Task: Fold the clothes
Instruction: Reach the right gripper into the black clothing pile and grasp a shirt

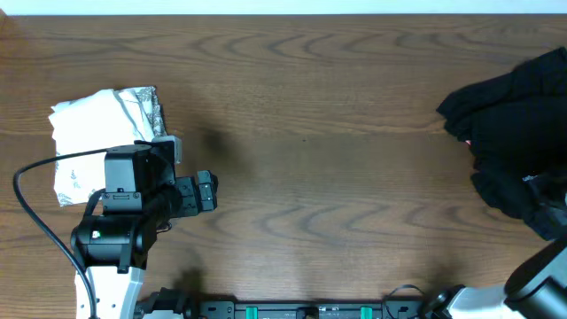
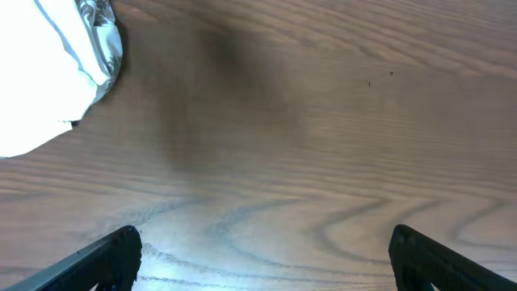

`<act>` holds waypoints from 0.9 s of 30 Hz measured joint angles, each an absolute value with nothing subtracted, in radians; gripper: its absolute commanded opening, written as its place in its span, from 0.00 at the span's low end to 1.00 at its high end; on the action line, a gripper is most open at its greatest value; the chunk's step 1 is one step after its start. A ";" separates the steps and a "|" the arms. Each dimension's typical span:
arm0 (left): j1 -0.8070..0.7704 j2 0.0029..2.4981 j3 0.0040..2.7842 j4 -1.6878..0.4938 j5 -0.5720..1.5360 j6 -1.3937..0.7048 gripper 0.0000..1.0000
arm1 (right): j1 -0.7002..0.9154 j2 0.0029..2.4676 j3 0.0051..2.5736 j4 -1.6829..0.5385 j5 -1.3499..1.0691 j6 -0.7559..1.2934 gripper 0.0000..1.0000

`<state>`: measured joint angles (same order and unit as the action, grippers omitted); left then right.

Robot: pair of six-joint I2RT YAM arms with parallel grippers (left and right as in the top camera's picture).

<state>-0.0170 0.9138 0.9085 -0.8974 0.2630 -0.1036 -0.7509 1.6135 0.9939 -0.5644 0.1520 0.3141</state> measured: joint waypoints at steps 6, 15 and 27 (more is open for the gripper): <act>-0.017 0.914 0.908 -0.897 0.263 -0.104 0.98 | -0.751 1.583 0.994 -0.579 0.149 0.315 0.32; -0.017 0.914 0.908 -0.897 0.263 -0.104 0.98 | -0.751 1.596 0.994 -0.579 0.147 0.314 0.45; -0.017 0.914 0.908 -0.897 0.263 -0.104 0.98 | -0.751 1.668 0.994 -0.579 0.146 0.310 0.01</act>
